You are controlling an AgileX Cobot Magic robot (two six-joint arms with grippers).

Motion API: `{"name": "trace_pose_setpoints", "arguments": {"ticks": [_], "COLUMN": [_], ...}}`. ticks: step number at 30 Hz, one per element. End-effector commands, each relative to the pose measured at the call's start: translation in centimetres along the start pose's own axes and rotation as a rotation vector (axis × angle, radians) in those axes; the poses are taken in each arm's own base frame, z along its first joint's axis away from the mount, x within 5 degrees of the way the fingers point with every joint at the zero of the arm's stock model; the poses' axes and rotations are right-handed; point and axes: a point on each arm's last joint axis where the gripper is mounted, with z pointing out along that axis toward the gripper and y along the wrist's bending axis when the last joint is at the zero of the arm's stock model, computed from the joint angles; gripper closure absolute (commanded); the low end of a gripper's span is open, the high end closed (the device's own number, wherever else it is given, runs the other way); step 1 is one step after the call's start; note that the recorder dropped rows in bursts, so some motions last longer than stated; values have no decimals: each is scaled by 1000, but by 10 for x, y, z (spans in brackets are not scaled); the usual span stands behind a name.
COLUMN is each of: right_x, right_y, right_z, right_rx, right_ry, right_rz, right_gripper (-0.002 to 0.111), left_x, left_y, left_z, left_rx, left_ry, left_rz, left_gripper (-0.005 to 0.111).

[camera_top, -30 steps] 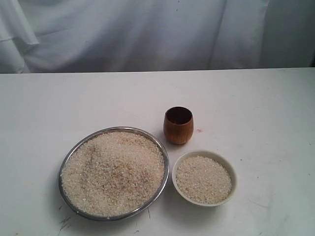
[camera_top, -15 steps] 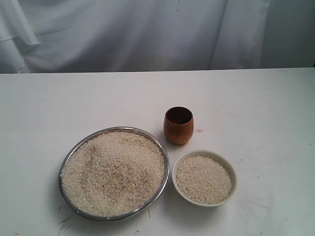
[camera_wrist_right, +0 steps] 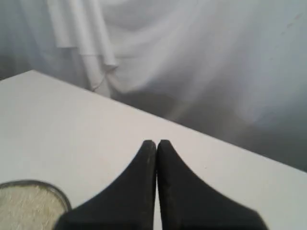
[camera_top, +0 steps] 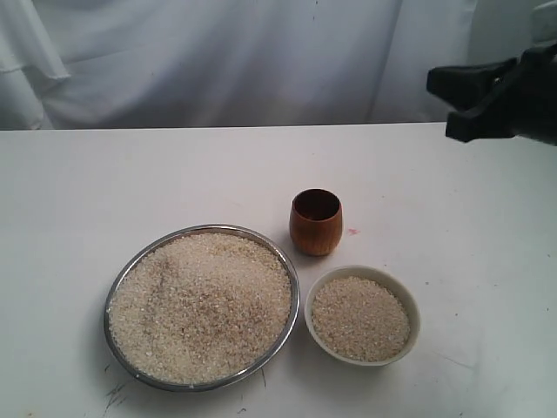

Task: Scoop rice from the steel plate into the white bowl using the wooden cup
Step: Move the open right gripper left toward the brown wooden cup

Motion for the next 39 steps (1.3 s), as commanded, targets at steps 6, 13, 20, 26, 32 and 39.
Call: {"name": "trace_pose_setpoints", "arguments": {"ticks": [6, 13, 20, 26, 32, 39], "right_x": [49, 53, 61, 83, 98, 111], "right_y": [-21, -23, -31, -37, -44, -51], "right_z": [38, 46, 48, 59, 62, 65], "right_rx": [-244, -260, -203, -194, -228, -392], "right_ry": [268, 195, 223, 194, 173, 165], "right_rz": [-230, -233, -328, -283, -345, -172], "right_gripper": [74, 50, 51, 43, 16, 11], "left_x": [1, 1, 1, 1, 1, 1], "left_y": [0, 0, 0, 0, 0, 0], "left_z": [0, 0, 0, 0, 0, 0], "left_rx": [-1, -1, -1, -1, -1, -1], "left_ry": [-6, -6, -6, -6, -6, -6], "left_rz": [-3, -3, -3, -3, -3, -3], "left_gripper": [107, 107, 107, 107, 107, 107]}}
